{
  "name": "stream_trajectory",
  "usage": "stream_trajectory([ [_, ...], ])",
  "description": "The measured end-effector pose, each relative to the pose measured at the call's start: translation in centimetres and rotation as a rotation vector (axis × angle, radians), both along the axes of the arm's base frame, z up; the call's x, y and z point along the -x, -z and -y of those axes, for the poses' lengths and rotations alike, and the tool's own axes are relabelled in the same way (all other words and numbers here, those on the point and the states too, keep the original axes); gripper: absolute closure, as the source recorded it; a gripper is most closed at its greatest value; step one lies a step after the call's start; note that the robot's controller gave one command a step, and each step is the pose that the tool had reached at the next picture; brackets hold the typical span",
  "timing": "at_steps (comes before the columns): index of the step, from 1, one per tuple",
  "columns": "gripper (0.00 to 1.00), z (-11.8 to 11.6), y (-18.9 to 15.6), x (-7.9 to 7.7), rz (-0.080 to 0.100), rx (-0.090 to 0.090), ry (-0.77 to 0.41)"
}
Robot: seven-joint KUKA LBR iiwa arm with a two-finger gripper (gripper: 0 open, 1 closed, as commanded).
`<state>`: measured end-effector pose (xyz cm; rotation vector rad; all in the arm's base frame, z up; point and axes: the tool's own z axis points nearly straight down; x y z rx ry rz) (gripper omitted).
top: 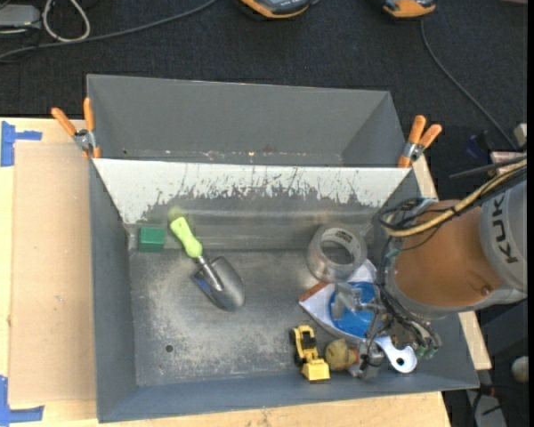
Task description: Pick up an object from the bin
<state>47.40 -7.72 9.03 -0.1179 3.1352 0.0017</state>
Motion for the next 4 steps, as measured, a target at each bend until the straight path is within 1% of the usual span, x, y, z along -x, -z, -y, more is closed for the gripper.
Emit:
stream_trajectory([
  [1,0.00,-0.8,-0.5,0.1,0.000,0.000,0.078],
  [2,0.00,-3.8,-0.9,0.2,0.007,0.000,-0.257],
  [3,0.00,-4.2,1.7,-0.1,0.006,-0.001,0.181],
  [4,1.00,-4.9,2.0,-0.3,0.010,0.002,-0.065],
])
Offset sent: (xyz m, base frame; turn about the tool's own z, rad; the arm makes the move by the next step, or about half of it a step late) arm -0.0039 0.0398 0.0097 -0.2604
